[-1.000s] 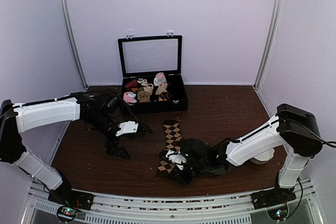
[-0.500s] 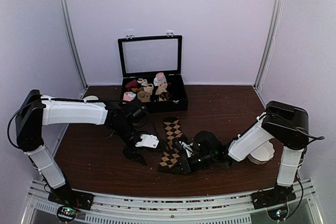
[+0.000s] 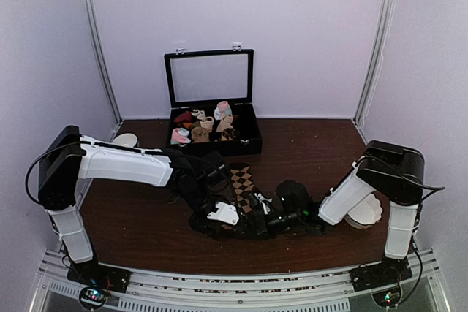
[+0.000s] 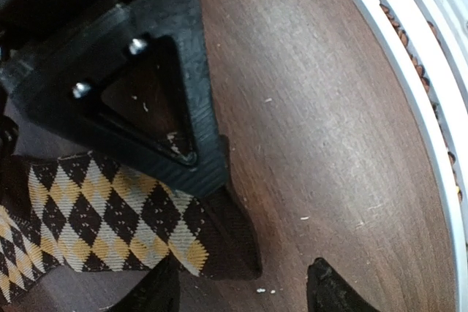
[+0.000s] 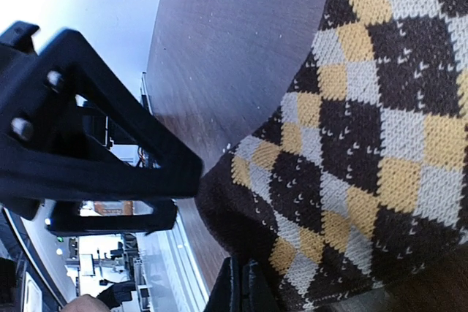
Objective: Roll the socks
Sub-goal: Roll the sock at the center of the board.
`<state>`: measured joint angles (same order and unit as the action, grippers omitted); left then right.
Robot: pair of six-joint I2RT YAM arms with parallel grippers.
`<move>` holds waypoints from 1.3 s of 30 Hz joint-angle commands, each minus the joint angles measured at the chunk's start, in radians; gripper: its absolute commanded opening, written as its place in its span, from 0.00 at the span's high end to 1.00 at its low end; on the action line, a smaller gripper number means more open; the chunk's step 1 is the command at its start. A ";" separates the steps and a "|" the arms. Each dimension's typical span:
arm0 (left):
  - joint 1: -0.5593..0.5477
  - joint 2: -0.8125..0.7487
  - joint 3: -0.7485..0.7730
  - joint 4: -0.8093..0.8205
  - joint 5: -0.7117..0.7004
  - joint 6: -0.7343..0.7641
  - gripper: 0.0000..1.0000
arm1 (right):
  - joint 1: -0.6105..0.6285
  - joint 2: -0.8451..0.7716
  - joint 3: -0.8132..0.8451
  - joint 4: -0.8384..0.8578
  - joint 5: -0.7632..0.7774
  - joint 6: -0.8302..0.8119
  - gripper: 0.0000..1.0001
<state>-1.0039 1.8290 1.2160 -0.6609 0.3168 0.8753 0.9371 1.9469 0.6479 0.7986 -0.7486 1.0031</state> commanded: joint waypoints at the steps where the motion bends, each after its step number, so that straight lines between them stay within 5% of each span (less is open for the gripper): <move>1: -0.012 0.031 -0.015 0.044 -0.038 0.009 0.41 | -0.010 -0.001 0.000 0.062 -0.024 0.052 1.00; 16: -0.025 0.090 0.016 0.056 -0.114 -0.036 0.73 | -0.015 0.019 -0.012 0.085 -0.020 0.065 1.00; 19: -0.025 0.091 0.012 0.044 -0.112 -0.040 0.73 | -0.014 0.013 -0.004 0.037 -0.010 0.036 1.00; 25: -0.025 0.063 0.019 0.038 -0.110 -0.074 0.53 | -0.013 0.003 0.007 -0.019 -0.004 0.012 1.00; 39: -0.025 0.049 0.029 0.041 -0.050 -0.088 0.64 | -0.013 0.009 0.011 0.007 0.000 0.034 1.00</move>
<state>-1.0229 1.9091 1.2201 -0.6216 0.2283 0.7937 0.9295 1.9694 0.6483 0.7921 -0.7628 1.0325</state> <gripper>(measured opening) 0.361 0.014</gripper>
